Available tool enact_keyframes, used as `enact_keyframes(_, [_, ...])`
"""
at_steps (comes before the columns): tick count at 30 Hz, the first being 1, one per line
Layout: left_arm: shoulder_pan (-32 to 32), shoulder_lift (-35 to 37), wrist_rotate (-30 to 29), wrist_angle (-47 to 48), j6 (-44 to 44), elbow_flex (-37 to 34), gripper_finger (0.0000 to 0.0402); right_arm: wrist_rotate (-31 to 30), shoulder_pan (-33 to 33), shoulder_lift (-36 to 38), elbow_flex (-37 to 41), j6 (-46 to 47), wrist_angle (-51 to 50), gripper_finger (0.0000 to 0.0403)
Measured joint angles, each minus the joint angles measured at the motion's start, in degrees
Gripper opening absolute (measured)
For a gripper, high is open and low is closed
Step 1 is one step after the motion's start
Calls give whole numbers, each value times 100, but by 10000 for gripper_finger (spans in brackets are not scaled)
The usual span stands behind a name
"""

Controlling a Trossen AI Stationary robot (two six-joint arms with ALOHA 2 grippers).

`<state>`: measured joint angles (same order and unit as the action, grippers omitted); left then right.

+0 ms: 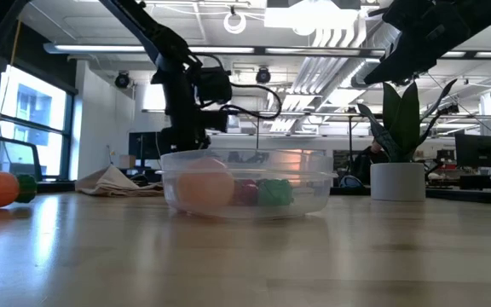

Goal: Pick and placing Produce into tupperware
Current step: Put the red cherry into the transparent bin

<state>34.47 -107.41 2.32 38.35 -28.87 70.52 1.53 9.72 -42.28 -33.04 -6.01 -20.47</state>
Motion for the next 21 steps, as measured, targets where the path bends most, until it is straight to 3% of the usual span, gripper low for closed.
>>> enact_keyframes(21, [40, -291, 52, -295, 1, 10, 157, 1, -1, -2, 0, 0, -24, 0])
